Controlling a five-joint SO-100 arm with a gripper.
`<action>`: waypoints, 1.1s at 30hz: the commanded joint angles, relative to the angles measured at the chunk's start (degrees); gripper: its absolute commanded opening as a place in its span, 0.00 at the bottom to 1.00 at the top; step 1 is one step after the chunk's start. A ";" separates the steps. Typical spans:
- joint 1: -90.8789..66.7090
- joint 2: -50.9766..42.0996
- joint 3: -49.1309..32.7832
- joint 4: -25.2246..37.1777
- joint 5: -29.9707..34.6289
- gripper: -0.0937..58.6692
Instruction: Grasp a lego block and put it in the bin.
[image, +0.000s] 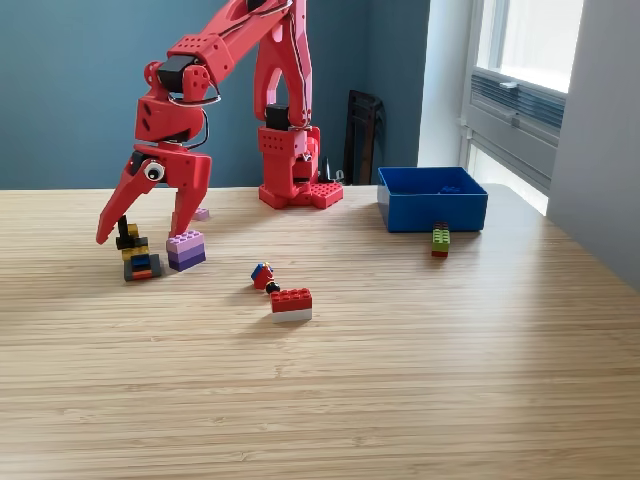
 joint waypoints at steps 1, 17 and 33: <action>-0.44 -1.49 -1.85 0.26 1.76 0.47; -0.70 -1.49 -2.46 0.18 6.42 0.00; -0.62 -1.49 -5.01 2.37 3.78 0.11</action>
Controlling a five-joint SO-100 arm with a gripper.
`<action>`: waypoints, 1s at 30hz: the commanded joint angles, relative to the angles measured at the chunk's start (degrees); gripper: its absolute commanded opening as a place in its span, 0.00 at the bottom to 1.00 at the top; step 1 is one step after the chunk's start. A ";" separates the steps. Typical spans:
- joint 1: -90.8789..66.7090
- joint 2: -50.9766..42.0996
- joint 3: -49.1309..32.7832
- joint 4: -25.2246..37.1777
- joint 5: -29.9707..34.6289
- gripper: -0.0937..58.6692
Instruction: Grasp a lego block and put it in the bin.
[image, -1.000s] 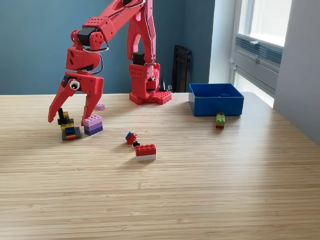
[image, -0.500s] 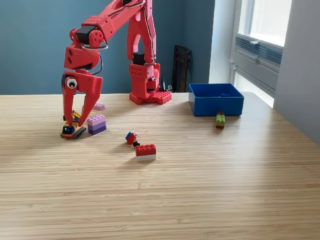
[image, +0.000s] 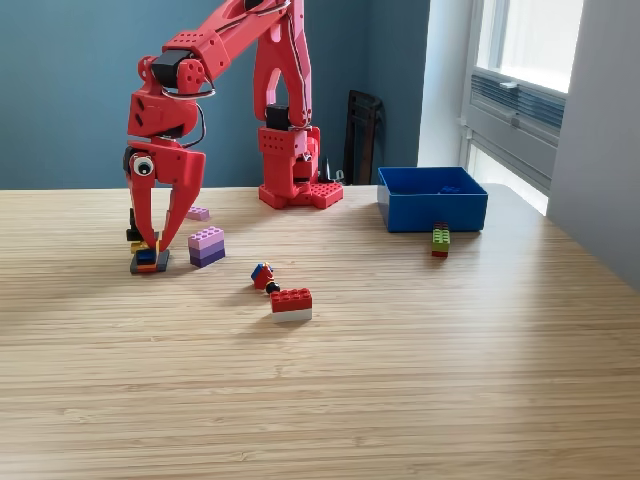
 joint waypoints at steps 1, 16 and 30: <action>0.09 -0.18 -1.49 0.70 -2.99 0.15; 0.88 -0.18 -3.87 4.75 -3.69 0.43; 3.16 -0.18 -3.43 4.48 -2.99 0.44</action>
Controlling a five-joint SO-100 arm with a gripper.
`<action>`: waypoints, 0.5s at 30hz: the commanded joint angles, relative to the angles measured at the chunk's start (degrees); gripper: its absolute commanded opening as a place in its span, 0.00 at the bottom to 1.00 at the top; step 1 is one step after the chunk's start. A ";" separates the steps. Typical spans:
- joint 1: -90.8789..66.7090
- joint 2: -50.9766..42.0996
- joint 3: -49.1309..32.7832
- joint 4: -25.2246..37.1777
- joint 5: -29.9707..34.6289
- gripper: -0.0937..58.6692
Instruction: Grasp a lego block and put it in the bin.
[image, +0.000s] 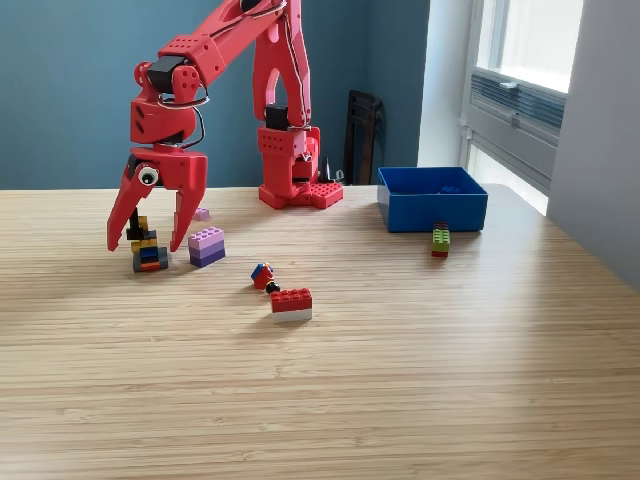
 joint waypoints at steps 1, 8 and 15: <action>1.05 1.05 -2.99 -0.09 0.97 0.41; 0.88 1.05 0.00 -2.11 3.87 0.26; 0.97 0.97 1.41 -3.60 5.71 0.14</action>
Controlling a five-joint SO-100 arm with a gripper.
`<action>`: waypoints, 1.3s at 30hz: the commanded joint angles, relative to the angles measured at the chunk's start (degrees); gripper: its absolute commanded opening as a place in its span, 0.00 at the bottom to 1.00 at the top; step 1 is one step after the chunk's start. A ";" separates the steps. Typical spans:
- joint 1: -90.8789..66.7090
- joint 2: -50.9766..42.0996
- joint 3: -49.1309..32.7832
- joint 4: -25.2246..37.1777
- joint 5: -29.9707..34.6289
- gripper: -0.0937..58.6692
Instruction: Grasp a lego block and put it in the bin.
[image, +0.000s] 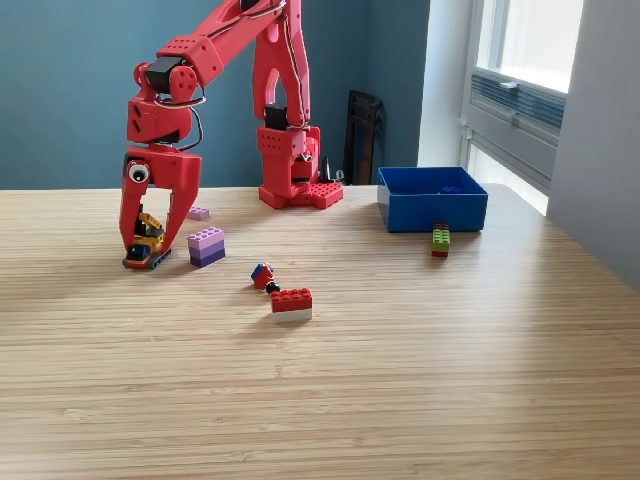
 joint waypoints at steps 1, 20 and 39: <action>-0.35 0.88 0.09 -0.18 1.05 0.10; -1.93 0.88 -12.57 12.48 1.58 0.00; -27.07 2.20 -24.79 35.24 3.08 0.00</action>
